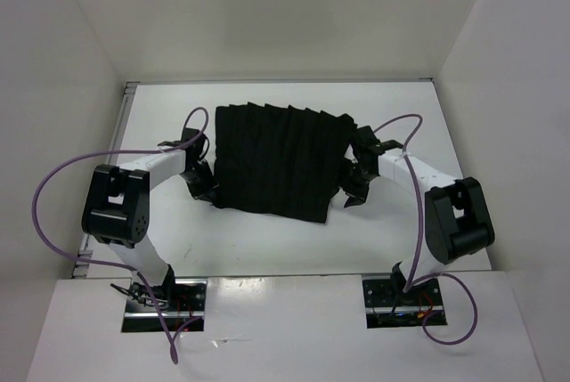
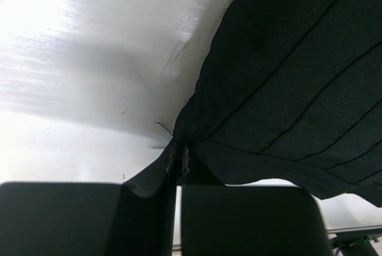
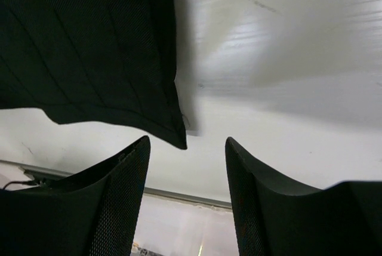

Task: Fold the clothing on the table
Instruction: Fold the skirt

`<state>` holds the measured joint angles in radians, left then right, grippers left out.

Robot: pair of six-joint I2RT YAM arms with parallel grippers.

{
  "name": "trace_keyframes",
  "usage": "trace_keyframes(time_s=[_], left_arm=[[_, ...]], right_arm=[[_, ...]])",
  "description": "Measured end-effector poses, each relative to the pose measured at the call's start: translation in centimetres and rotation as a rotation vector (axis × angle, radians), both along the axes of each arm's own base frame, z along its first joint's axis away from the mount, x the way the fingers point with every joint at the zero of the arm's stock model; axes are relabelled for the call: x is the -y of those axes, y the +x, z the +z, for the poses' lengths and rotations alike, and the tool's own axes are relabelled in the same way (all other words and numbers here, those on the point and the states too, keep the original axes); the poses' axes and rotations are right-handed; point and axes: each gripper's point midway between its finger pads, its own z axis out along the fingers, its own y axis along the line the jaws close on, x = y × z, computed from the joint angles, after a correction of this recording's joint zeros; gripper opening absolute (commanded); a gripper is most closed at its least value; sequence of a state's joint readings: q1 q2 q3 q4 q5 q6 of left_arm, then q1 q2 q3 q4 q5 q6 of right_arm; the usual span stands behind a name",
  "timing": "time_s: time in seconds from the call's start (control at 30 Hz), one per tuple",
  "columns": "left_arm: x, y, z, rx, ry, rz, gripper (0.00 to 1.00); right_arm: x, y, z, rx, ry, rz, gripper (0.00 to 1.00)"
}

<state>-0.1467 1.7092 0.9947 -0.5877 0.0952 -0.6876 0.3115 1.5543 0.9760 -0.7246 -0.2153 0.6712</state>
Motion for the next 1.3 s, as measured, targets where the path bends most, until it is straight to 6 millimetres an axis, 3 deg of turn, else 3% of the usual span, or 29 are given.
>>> trace_keyframes(time_s=[0.23, 0.57, 0.7, 0.73, 0.77, 0.87, 0.97, 1.03, 1.13, 1.17, 1.23, 1.3], left_arm=[[0.1, 0.0, 0.0, 0.0, -0.007, -0.002, 0.0], [0.2, 0.0, 0.0, 0.001, -0.007, -0.004, 0.0], [0.3, 0.0, 0.0, 0.002, -0.01, -0.005, 0.0], [0.3, 0.1, 0.0, 0.002, -0.014, -0.005, 0.0], [0.4, 0.1, 0.0, 0.001, -0.017, -0.005, 0.0], [0.8, 0.6, 0.1, -0.004, -0.029, -0.011, 0.0], [1.4, 2.8, 0.6, 0.004, -0.034, -0.022, 0.0], [1.9, 5.8, 1.5, 0.046, -0.035, -0.028, 0.0], [2.8, 11.4, 5.3, 0.193, -0.054, -0.04, 0.0], [3.0, 12.7, 6.9, 0.246, -0.063, -0.051, 0.0], [3.6, 14.5, 9.9, 0.344, -0.091, -0.067, 0.0], [3.8, 14.1, 11.8, 0.387, -0.106, -0.079, 0.0]], right_arm=[[-1.4, -0.9, -0.7, -0.041, 0.032, 0.056, 0.6], [-2.8, -2.1, -4.0, -0.155, 0.045, 0.118, 0.56], [-3.6, -1.9, -4.2, -0.144, 0.053, 0.14, 0.3], [-3.7, -1.8, -4.2, -0.142, 0.054, 0.143, 0.13], [-3.7, -1.5, -4.3, -0.135, 0.049, 0.144, 0.04], [-3.4, 0.0, -4.1, -0.093, 0.009, 0.13, 0.0], [-2.9, 3.5, -2.3, -0.001, -0.024, 0.103, 0.0], [-2.3, 7.1, 0.2, 0.096, -0.03, 0.07, 0.0], [-0.5, 13.1, 5.1, 0.275, -0.034, -0.003, 0.0], [0.1, 14.3, 6.4, 0.319, -0.035, -0.02, 0.0], [1.1, 15.2, 8.6, 0.38, -0.03, -0.047, 0.0], [1.2, 14.4, 9.3, 0.391, -0.02, -0.044, 0.0]])
